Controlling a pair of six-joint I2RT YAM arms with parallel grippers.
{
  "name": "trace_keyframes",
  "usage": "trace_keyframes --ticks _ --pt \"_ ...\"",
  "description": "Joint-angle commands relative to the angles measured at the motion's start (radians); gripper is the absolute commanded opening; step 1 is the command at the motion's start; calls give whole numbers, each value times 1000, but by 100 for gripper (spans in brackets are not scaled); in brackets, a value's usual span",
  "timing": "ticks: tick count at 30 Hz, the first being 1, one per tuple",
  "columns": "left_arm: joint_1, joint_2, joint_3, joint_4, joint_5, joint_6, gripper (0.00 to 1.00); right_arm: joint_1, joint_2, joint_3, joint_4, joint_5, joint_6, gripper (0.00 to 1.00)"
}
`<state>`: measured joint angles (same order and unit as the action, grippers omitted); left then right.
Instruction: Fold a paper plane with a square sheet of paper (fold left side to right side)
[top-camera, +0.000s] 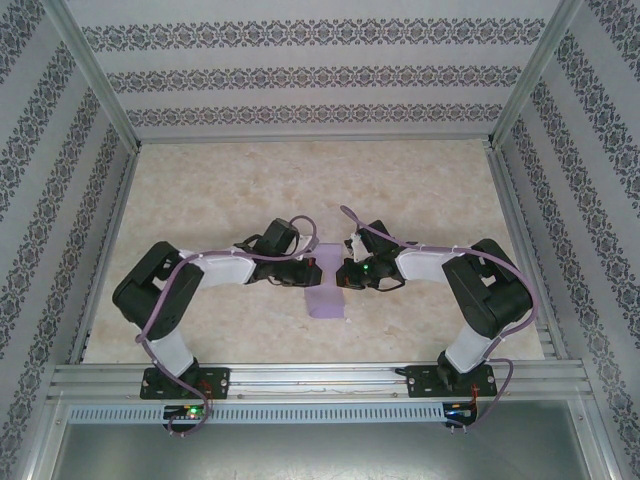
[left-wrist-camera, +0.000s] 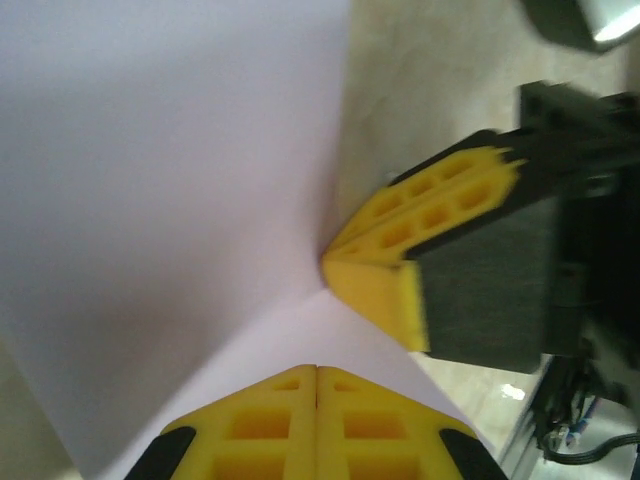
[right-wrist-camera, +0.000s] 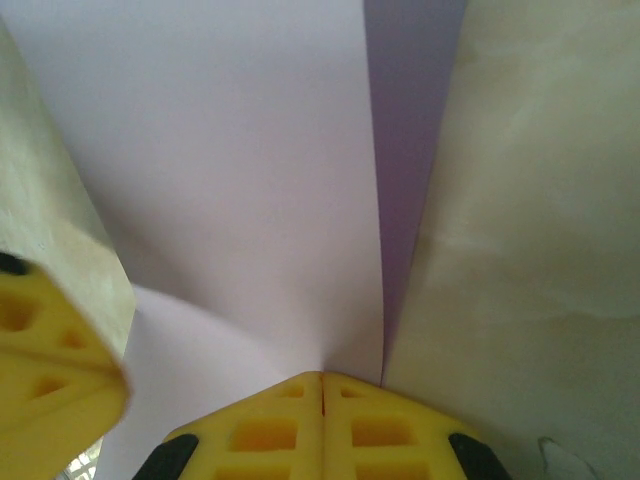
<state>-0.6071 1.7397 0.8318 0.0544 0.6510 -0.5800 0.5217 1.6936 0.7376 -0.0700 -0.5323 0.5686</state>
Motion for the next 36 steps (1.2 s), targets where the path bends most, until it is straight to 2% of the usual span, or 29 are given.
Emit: trace_keyframes --ticks 1,12,22,28,36 --pt "-8 30 6 21 -3 0 3 7 67 -55 -130 137 -26 0" --pt "-8 76 -25 6 -30 -1 3 9 41 -32 -98 68 -23 0" --pt "-8 95 -32 14 -37 -9 2 -2 -86 -15 51 -88 38 0" --pt "-10 94 -21 8 -36 -9 2 22 -3 23 128 -103 85 0" --pt "-11 90 -15 -13 -42 5 2 41 105 68 132 -28 102 0"
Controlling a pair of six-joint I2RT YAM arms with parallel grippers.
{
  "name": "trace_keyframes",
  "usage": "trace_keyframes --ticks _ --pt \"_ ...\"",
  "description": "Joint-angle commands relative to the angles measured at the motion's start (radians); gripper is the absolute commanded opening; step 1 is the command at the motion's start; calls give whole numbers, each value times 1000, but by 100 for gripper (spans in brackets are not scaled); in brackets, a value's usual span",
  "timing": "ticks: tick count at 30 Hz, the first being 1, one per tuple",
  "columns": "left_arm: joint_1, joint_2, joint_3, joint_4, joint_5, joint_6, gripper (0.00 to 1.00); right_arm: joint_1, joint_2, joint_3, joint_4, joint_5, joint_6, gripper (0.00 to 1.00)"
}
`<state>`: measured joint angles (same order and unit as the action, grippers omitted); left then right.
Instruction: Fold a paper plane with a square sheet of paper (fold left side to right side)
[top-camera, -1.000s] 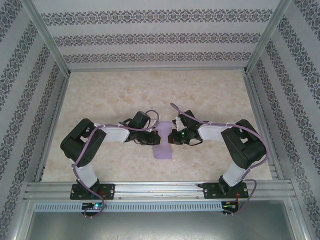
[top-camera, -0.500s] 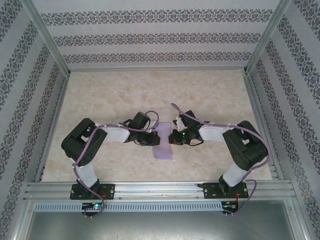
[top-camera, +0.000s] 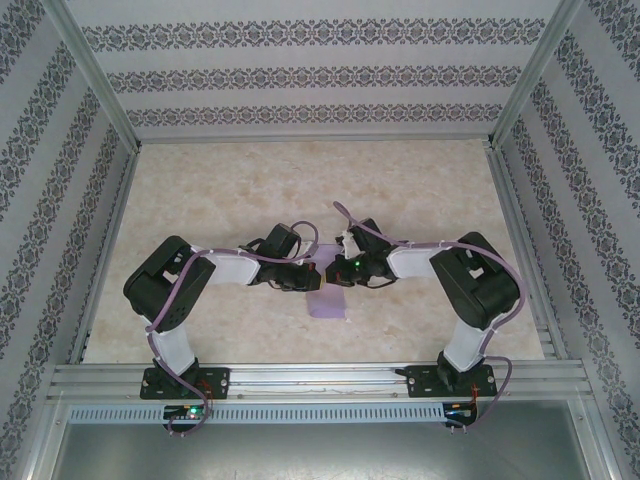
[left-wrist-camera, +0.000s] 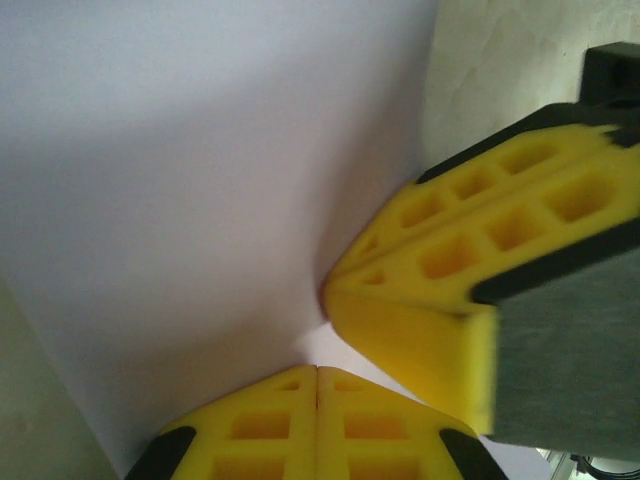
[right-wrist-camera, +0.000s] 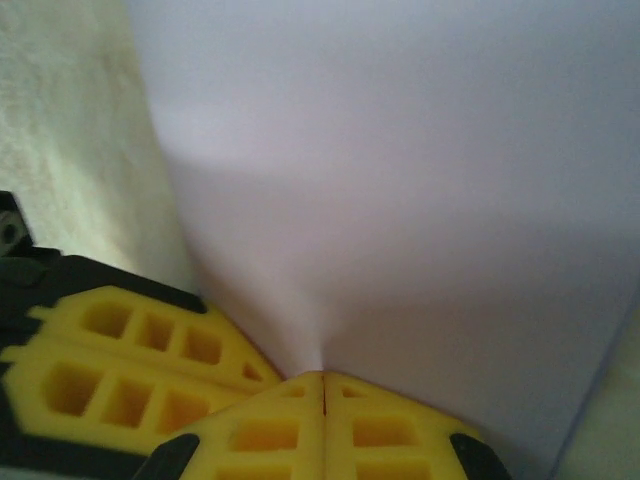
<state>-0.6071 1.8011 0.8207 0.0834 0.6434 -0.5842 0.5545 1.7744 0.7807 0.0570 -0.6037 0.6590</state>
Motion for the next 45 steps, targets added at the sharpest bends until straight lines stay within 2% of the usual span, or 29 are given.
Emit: trace_keyframes --ticks 1,13,22,29,37,45 --pt "-12 29 -4 -43 -34 9 2 8 32 28 -11 59 8 0" --pt "-32 -81 -133 -33 -33 -33 2 7 66 -20 -114 219 26 0" --pt "-51 -173 -257 31 -26 -105 2 9 62 -26 -106 208 10 0" --pt "-42 -274 -165 -27 -54 -106 2 16 58 -29 -92 194 8 0" --pt "-49 -153 -59 20 2 -96 2 23 67 -24 -94 201 10 0" --pt "-78 -58 -97 96 21 -131 2 24 69 -23 -110 211 3 0"
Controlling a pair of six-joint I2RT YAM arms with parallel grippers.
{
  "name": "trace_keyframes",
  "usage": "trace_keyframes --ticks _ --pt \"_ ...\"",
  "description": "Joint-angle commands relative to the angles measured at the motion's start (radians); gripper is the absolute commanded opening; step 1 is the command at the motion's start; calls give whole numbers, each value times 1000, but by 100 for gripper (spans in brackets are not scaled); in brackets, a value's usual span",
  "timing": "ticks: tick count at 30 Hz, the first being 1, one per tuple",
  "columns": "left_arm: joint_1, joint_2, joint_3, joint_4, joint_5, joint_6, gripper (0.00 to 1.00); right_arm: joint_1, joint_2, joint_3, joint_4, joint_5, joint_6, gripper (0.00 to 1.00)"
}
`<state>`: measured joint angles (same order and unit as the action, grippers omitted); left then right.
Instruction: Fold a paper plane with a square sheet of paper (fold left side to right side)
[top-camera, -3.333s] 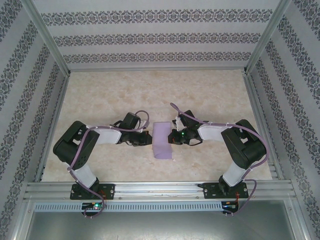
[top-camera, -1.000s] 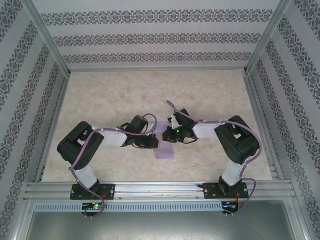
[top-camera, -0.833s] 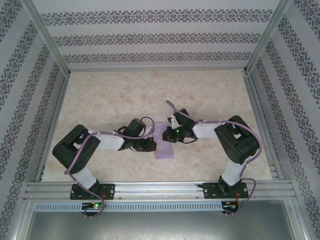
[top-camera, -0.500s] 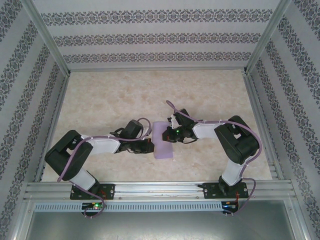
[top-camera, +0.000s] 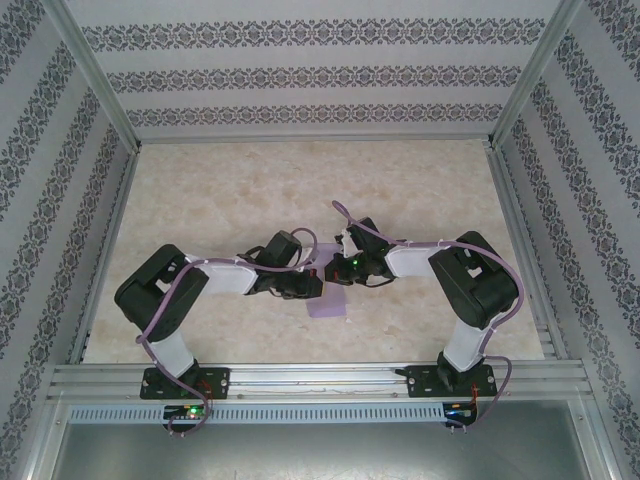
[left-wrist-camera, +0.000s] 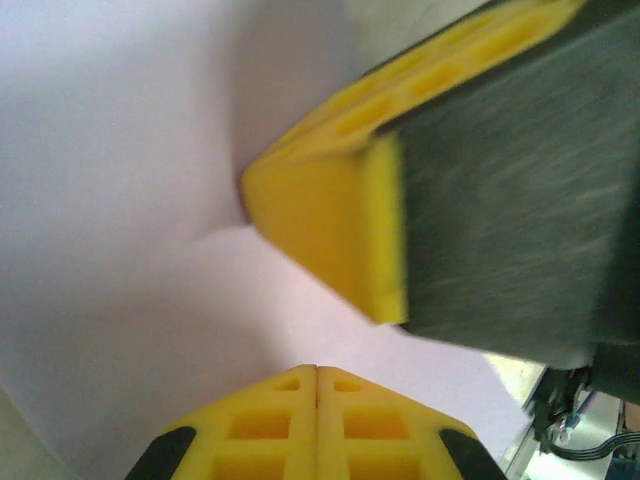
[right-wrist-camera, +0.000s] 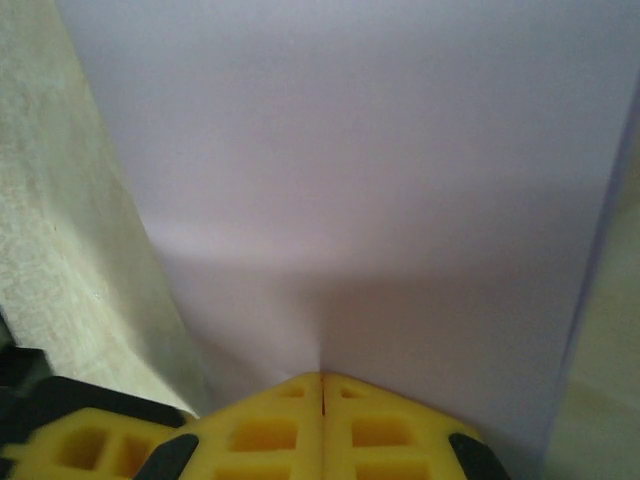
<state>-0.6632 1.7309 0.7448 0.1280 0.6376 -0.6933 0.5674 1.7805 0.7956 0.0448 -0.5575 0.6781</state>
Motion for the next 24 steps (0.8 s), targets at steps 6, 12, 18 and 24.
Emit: trace_keyframes --ticks 6,12,18,24 --pt "-38 -11 -107 53 7 -41 2 11 66 -41 -107 174 -21 0" --pt "-57 -70 -196 42 -10 -62 2 11 71 -41 -108 176 -26 0" --pt "-85 -136 -245 35 -17 -88 2 12 74 -36 -107 172 -24 0" --pt "-83 -226 -243 6 -13 -90 2 14 72 -36 -104 163 -31 0"
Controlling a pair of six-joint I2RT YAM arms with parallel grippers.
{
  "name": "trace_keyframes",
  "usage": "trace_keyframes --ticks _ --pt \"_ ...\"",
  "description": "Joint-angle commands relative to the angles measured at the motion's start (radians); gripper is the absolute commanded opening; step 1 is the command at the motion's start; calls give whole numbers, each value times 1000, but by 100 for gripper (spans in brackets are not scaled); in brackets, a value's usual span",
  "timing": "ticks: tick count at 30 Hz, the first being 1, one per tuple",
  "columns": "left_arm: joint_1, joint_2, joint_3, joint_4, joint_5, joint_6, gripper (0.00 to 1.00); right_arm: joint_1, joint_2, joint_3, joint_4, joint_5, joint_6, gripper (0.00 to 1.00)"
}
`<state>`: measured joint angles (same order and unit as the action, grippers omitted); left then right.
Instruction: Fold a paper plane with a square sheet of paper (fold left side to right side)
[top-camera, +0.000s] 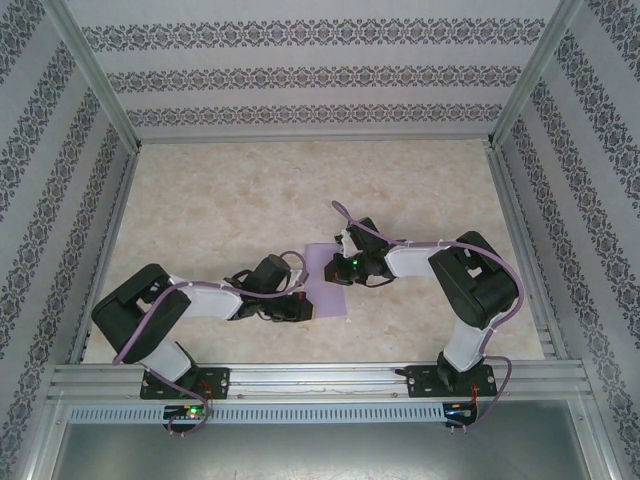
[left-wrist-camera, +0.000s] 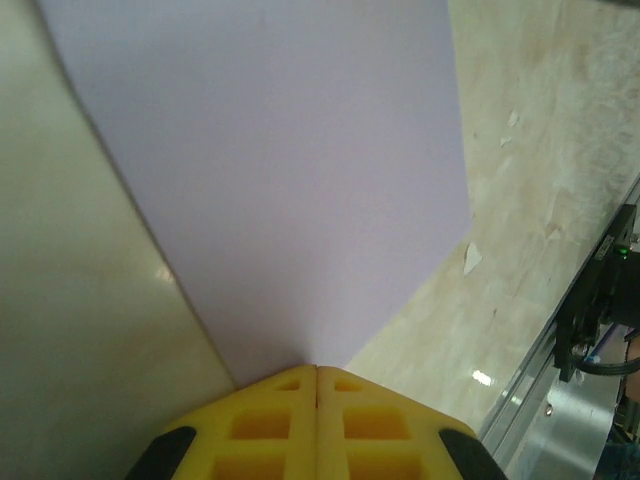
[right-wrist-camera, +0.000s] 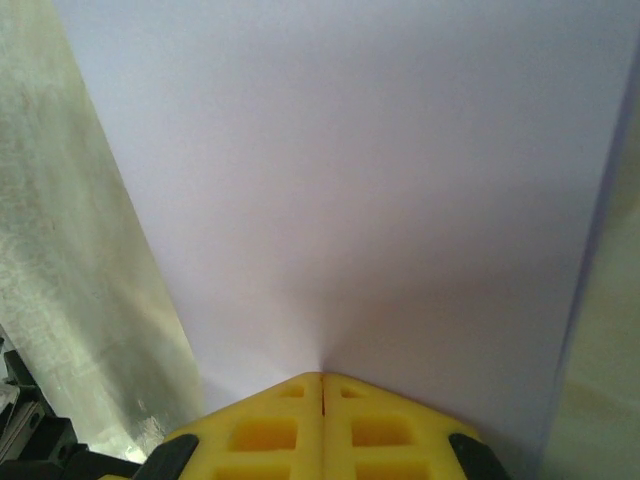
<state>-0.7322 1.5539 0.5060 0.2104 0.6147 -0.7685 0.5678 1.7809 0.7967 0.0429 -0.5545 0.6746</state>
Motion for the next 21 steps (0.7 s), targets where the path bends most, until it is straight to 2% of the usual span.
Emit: trace_keyframes --ticks 1,7,12,21 --pt "-9 -69 3 -85 12 -13 2 13 71 -36 -102 159 -29 0" --pt "70 -145 150 -266 -1 97 3 17 61 -36 -99 152 -30 0" --pt "137 -21 228 -256 23 140 2 21 55 -35 -100 150 -30 0" --pt "147 182 339 -211 45 172 2 23 57 -25 -114 148 -39 0"
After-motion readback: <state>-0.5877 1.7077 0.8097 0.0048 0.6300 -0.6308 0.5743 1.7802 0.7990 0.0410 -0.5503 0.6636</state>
